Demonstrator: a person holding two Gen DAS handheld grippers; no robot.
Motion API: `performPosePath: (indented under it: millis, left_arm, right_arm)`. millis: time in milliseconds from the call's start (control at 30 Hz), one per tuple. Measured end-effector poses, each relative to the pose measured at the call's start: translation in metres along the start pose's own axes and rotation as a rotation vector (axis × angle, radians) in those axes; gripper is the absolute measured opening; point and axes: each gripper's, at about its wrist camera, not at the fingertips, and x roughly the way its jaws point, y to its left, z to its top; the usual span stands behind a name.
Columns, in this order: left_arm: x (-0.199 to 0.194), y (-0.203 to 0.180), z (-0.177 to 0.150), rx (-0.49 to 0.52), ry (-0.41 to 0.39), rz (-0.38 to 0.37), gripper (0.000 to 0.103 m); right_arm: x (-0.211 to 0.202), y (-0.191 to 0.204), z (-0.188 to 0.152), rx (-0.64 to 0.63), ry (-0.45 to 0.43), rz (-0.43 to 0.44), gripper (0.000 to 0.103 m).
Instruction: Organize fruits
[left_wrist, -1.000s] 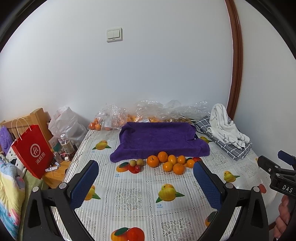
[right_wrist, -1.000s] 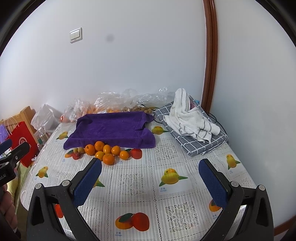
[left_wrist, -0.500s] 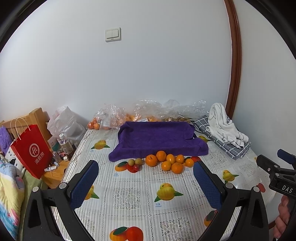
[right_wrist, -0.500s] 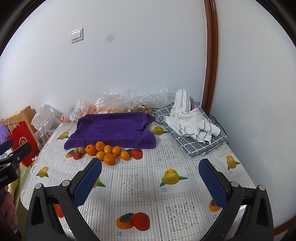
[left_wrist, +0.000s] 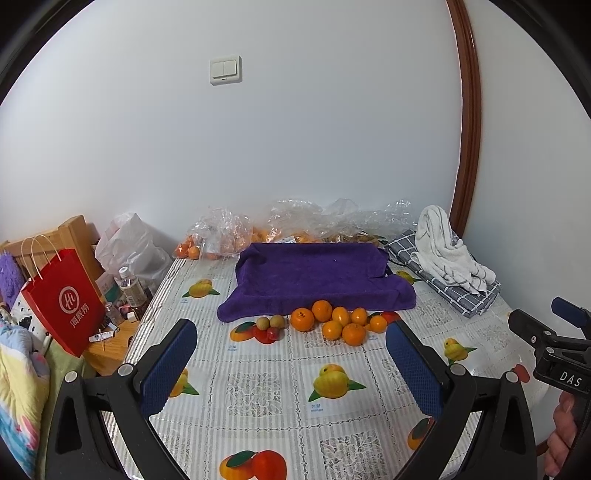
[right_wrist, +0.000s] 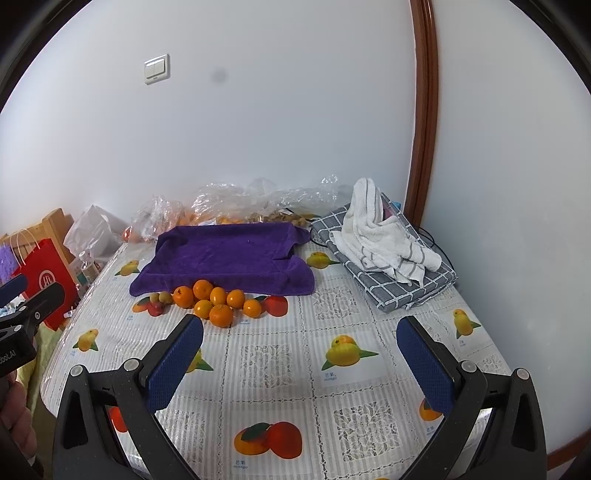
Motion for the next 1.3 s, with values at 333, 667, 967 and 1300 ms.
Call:
performPosePath:
  millis: [333,667,967,1300]
  left_arm:
    - [0.0,0.001,0.0,0.001,-0.004,0.002,0.103]
    - [0.01,0.007,0.001,-0.027,-0.003,0.025,0.103]
    - [0.044,0.013,-0.003,0.008,0.035,0.046,0.103]
    - [0.117,0.043,-0.024,-0.023,0.143,0.079,0.103]
  right_arm:
    - [-0.003,0.002,-0.001,-0.004,-0.009,-0.004,0.103]
    - [0.005,0.006,-0.003,-0.009,-0.018,-0.007,0.103]
    - [0.044,0.012,-0.004,-0.012,0.009,-0.014,0.103]
    - [0.118,0.03,-0.015,-0.058,0.132,-0.018,0.1]
